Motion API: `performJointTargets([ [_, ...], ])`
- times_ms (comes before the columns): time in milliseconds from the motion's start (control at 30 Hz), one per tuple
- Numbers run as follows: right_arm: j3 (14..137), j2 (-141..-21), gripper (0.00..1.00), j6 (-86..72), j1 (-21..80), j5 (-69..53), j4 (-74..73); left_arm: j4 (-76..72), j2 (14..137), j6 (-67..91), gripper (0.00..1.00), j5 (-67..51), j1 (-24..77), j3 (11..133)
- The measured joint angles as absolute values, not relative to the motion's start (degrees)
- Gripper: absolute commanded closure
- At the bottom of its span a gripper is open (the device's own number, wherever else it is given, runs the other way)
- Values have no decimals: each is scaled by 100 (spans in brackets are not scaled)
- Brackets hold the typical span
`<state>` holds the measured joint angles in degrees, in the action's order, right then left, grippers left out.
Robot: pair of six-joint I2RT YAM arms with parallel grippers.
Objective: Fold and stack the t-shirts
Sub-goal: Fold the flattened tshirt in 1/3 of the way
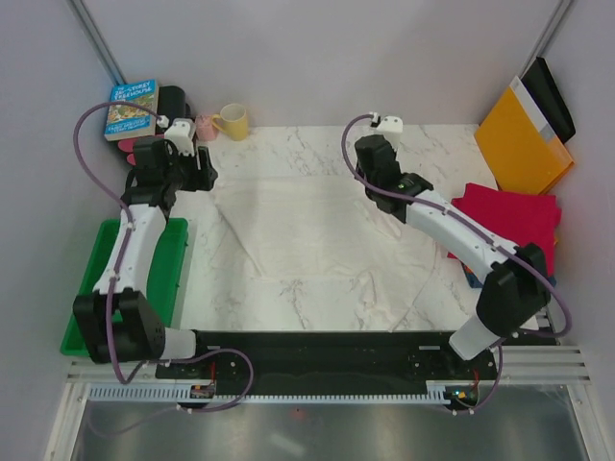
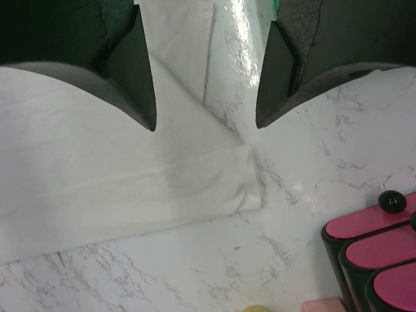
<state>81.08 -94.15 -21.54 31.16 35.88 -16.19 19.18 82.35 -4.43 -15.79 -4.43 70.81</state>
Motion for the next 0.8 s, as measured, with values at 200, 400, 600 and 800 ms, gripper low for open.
performJointTargets([
  [200, 6366, -8108, 56, -2805, 4034, 3422, -1669, 2338, 6545, -633, 28, -1999, -762, 5559],
  [400, 5140, -7422, 51, -2967, 5981, 4125, -1848, 2410, 5677, -845, 26, -2646, -2161, 4331],
  [600, 5395, -7520, 46, -2574, 8342, 6263, -1730, 172, 6075, -473, 25, -3079, -2329, 2969],
  [800, 6071, -7961, 42, -2335, 9065, 7760, -1826, -2075, 7312, -64, 23, -3006, -1767, 2580],
])
